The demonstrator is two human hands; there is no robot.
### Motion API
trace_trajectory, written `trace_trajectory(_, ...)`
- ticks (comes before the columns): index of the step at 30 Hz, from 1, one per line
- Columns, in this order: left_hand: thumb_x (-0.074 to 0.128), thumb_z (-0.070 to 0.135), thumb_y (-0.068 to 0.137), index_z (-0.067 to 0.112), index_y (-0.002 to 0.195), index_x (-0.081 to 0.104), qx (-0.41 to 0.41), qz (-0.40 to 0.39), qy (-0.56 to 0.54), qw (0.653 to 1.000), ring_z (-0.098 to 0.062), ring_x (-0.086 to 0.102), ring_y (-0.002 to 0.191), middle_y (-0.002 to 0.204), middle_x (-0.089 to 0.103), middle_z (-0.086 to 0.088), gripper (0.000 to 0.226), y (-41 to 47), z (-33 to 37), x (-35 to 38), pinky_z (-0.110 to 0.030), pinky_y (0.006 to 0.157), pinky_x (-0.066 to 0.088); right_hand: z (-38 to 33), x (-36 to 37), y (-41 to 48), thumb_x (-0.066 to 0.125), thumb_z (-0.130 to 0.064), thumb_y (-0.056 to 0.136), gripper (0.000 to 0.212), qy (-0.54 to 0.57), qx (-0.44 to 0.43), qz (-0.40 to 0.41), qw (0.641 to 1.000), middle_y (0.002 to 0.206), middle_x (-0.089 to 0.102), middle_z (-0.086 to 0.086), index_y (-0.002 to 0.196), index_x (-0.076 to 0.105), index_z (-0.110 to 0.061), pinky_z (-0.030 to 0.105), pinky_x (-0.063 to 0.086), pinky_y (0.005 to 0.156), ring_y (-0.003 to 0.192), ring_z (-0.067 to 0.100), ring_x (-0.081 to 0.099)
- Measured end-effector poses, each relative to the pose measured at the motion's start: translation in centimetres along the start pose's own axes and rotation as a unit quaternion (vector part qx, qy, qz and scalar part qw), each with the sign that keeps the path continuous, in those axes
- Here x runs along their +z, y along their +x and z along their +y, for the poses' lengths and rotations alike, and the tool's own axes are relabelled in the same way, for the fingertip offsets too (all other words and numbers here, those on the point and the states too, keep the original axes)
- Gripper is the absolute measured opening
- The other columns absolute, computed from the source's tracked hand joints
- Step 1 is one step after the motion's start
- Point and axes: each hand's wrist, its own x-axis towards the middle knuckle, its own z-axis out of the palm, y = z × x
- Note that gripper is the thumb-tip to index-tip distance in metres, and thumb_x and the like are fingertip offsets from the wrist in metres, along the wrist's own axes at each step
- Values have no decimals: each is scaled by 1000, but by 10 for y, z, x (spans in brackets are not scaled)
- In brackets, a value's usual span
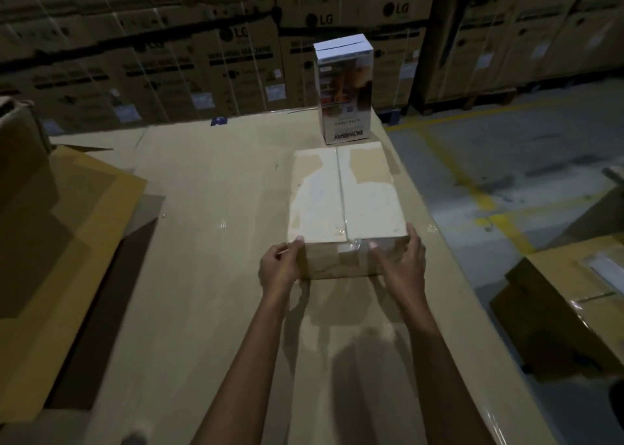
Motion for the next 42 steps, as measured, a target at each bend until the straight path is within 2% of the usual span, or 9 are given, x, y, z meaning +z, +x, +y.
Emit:
trace_trajectory(5, 82, 64, 60, 28, 83, 71, -14, 18, 2, 1000, -26, 74, 96, 95, 77, 0, 44, -61, -45, -93, -57, 89, 59, 41, -1, -116, 64, -71, 83, 87, -7, -73, 1, 997, 143, 46, -8, 154, 38, -28, 49, 45, 113, 136, 25, 48)
trace_trajectory(10, 80, 48, 64, 19, 90, 67, -40, -23, -45, 998, -24, 68, 97, 104, 73, -7, 42, -105, -51, -146, -38, 70, 50, 35, -8, -168, 65, -55, 96, 46, 18, -75, 29, 997, 137, 58, -7, 137, 52, -37, 29, 57, 92, 122, 19, 60)
trace_trajectory(15, 79, 32, 80, 17, 95, 64, -42, -40, -47, 997, -16, 64, 87, 95, 68, -2, 26, -133, -58, -187, -29, 61, 47, 27, -7, -212, 60, -56, 97, 46, -31, -79, 11, 996, 134, 57, -9, 141, 55, -42, 42, 57, 97, 118, 16, 59)
trace_trajectory(18, 62, 23, 96, 16, 91, 65, -44, -28, -74, 996, -11, 63, 72, 82, 67, 1, 9, -143, -61, -209, -26, 55, 47, 32, -10, -230, 57, -57, 98, 39, -56, -95, 1, 994, 125, 57, -11, 135, 60, -44, 49, 57, 96, 116, 11, 60)
trace_trajectory(24, 53, 34, 95, 24, 71, 50, -216, -80, -146, 962, -10, 34, 42, 49, 42, 8, 26, -137, -96, -222, -21, 42, 28, 15, -7, -243, 61, -63, 92, 48, -171, -196, 22, 965, 147, 48, -7, 134, 63, -40, 55, 42, 106, 138, 16, 39)
trace_trajectory(30, 52, 31, 93, 19, 74, 57, -238, -36, -155, 958, -12, 32, 41, 54, 40, 4, 23, -134, -99, -195, -26, 43, 26, -4, 7, -242, 64, -75, 84, 65, -266, -285, -107, 915, 164, 34, -18, 144, 47, -54, 56, 11, 119, 157, 4, 15)
trace_trajectory(34, 57, 37, 90, 15, 71, 56, -268, -24, -187, 945, -12, 30, 34, 50, 39, 2, 29, -129, -91, -183, -20, 35, 24, 14, 20, -238, 56, -80, 82, 76, -352, -299, -162, 872, 172, 10, -18, 151, 30, -63, 72, -2, 116, 160, 8, -9)
trace_trajectory(39, 60, 26, 79, 16, 67, 45, -282, -30, -203, 937, -20, 36, 55, 58, 33, 1, 21, -130, -76, -177, -32, 64, 41, 26, 8, -211, 64, -73, 81, 76, -251, -292, -121, 915, 170, 16, -20, 150, 34, -62, 74, 21, 115, 160, 12, 1)
trace_trajectory(42, 58, 17, 80, 16, 72, 50, -194, -46, -275, 941, -20, 44, 61, 67, 47, -3, 11, -153, -54, -161, -31, 62, 37, 28, -6, -191, 70, -68, 78, 76, -160, -274, -72, 946, 166, 30, -16, 148, 42, -57, 62, 27, 120, 158, 18, 17)
